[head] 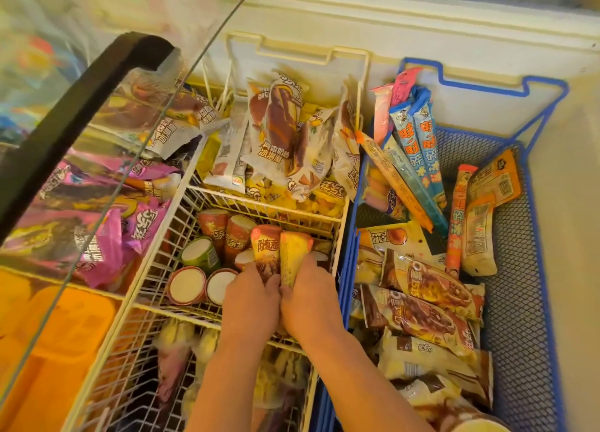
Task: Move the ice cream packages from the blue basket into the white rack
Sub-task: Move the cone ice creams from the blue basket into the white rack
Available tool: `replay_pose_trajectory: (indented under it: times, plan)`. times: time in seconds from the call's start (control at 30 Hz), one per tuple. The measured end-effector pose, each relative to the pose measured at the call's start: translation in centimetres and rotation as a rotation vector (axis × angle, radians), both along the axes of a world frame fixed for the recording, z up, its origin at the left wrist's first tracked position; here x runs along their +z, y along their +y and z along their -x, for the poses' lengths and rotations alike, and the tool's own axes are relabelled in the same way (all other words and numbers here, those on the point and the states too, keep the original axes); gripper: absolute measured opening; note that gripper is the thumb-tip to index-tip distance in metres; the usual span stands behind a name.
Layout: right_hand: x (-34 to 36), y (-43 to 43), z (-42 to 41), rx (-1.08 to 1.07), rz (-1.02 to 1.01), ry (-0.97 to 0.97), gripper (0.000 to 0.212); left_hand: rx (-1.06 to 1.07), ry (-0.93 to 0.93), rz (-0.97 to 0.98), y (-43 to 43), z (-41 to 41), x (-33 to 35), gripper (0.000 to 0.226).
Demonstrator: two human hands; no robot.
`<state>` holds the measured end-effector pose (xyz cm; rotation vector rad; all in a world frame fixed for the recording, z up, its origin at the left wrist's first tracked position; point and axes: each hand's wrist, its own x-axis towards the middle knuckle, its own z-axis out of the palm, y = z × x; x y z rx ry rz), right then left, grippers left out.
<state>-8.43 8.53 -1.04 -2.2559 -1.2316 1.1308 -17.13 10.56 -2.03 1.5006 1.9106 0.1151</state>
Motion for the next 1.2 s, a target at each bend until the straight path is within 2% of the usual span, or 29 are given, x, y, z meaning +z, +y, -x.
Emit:
replay_pose_trajectory:
  times: [0.1, 0.3, 0.4, 0.63, 0.67, 0.77, 0.97, 1.1, 1.2]
  plan:
    - [-0.3, 0.5, 0.2, -0.019, 0.029, -0.025, 0.065, -0.001, -0.054, -0.023, 0.2, -0.2, -0.3, 0.021]
    - [-1.0, 1.5, 0.2, 0.027, 0.097, -0.092, 0.058, -0.092, 0.066, -0.019, 0.7, -0.5, -1.0, 0.027]
    - [-1.1, 1.6, 0.4, 0.051, 0.126, -0.143, 0.058, -0.107, 0.049, -0.013, 0.9, -0.6, -1.1, 0.028]
    - [-0.8, 2.4, 0.6, -0.007, 0.105, -0.171, 0.034, -0.09, -0.043, -0.051, 2.1, -0.7, -1.0, 0.011]
    - [-0.8, 2.4, 0.6, -0.009, 0.105, -0.173, 0.034, -0.083, -0.046, -0.064, 2.2, -0.7, -1.0, 0.015]
    - [-0.7, 2.0, 0.7, -0.022, 0.105, -0.16, 0.034, -0.05, -0.046, -0.095, 1.9, -0.4, -1.0, 0.033]
    - [-0.2, 0.5, 0.7, -0.049, 0.068, -0.143, 0.048, 0.02, -0.058, -0.113, 0.5, 0.1, -0.8, 0.035]
    - [0.5, -0.3, 0.4, -0.042, 0.061, -0.111, 0.037, 0.022, -0.041, -0.086, -0.1, 0.0, -0.1, 0.037]
    - [1.1, -1.4, -0.2, -0.052, -0.009, -0.06, 0.025, 0.012, -0.03, -0.094, -0.6, 0.5, 0.7, 0.031]
